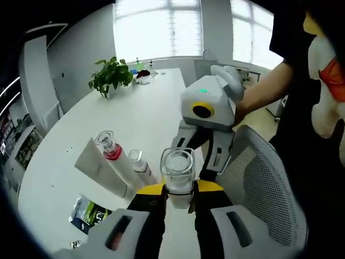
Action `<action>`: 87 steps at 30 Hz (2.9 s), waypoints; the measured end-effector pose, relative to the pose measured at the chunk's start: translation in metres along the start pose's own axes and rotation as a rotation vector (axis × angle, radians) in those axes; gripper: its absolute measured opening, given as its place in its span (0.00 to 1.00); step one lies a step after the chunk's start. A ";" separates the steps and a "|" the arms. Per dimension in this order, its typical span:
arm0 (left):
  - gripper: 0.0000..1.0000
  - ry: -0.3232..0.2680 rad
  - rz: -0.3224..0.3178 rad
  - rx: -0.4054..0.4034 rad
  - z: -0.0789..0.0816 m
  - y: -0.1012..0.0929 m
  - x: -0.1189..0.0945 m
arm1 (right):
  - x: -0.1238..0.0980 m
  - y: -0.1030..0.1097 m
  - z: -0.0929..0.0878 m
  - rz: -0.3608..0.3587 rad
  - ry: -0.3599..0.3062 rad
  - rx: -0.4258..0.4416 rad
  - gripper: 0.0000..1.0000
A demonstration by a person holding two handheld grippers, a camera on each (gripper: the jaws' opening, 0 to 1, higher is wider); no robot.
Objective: Arrange the skincare products in the storage area until every visible bottle or jar stands upright without overlapping.
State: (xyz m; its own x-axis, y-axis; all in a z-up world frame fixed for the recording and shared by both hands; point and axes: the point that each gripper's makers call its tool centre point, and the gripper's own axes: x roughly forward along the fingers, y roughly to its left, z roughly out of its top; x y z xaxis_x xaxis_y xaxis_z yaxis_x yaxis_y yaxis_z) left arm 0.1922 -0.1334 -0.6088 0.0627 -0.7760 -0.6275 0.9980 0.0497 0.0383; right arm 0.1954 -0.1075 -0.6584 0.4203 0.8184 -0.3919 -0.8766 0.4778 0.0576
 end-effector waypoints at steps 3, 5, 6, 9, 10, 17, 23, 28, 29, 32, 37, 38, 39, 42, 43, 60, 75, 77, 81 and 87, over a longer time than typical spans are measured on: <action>0.20 0.026 0.000 0.009 -0.011 0.003 0.007 | -0.001 -0.002 -0.002 -0.011 -0.006 0.019 0.26; 0.20 0.031 -0.002 0.013 -0.015 0.004 0.011 | -0.001 -0.003 -0.005 -0.015 0.000 0.026 0.27; 0.20 0.030 -0.003 0.012 -0.016 0.004 0.012 | -0.001 -0.003 -0.008 -0.016 0.006 0.028 0.28; 0.20 0.005 -0.010 -0.002 -0.018 0.006 0.017 | 0.000 -0.004 -0.013 -0.022 0.020 0.031 0.30; 0.20 0.001 -0.006 -0.003 -0.020 0.007 0.021 | 0.000 -0.003 -0.015 -0.023 0.024 0.032 0.31; 0.20 -0.008 0.009 -0.008 -0.029 0.011 0.036 | -0.005 -0.006 -0.026 -0.044 0.045 0.059 0.40; 0.20 -0.007 0.025 0.000 -0.035 0.014 0.049 | -0.010 -0.014 -0.029 -0.064 0.042 0.078 0.47; 0.20 -0.009 0.029 0.007 -0.038 0.014 0.057 | -0.014 -0.018 -0.034 -0.084 0.050 0.085 0.52; 0.20 -0.007 0.032 0.009 -0.039 0.015 0.059 | -0.015 -0.019 -0.035 -0.089 0.051 0.088 0.53; 0.20 -0.014 0.039 0.002 -0.040 0.018 0.062 | -0.019 -0.020 -0.038 -0.102 0.051 0.099 0.56; 0.20 -0.017 0.052 0.001 -0.043 0.026 0.067 | -0.024 -0.026 -0.044 -0.129 0.056 0.119 0.61; 0.20 -0.015 0.053 0.001 -0.044 0.027 0.068 | -0.025 -0.027 -0.044 -0.134 0.055 0.125 0.61; 0.20 -0.011 0.055 0.004 -0.045 0.029 0.069 | -0.027 -0.029 -0.046 -0.144 0.052 0.132 0.62; 0.20 -0.011 0.061 0.005 -0.046 0.034 0.071 | -0.030 -0.033 -0.047 -0.159 0.050 0.142 0.65; 0.20 -0.011 0.063 0.004 -0.046 0.036 0.072 | -0.031 -0.035 -0.049 -0.169 0.053 0.150 0.65; 0.20 -0.051 0.060 -0.006 -0.040 0.064 0.079 | -0.038 -0.047 -0.054 -0.205 0.059 0.175 0.68; 0.22 -0.066 0.054 -0.007 -0.036 0.078 0.086 | -0.037 -0.048 -0.058 -0.213 0.065 0.187 0.69; 0.22 -0.060 0.055 0.001 -0.036 0.080 0.087 | -0.037 -0.048 -0.058 -0.215 0.064 0.186 0.69; 0.22 -0.053 0.049 0.006 -0.038 0.081 0.088 | -0.037 -0.049 -0.058 -0.216 0.063 0.187 0.70; 0.22 -0.043 0.044 0.001 -0.041 0.080 0.089 | -0.037 -0.048 -0.058 -0.217 0.067 0.190 0.71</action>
State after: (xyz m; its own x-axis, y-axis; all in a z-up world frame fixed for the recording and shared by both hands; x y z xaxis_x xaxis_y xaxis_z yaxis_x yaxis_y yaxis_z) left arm 0.2774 -0.1728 -0.6937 0.1068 -0.7992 -0.5915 0.9943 0.0841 0.0660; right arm 0.2088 -0.1793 -0.6999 0.5715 0.6704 -0.4733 -0.7054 0.6960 0.1340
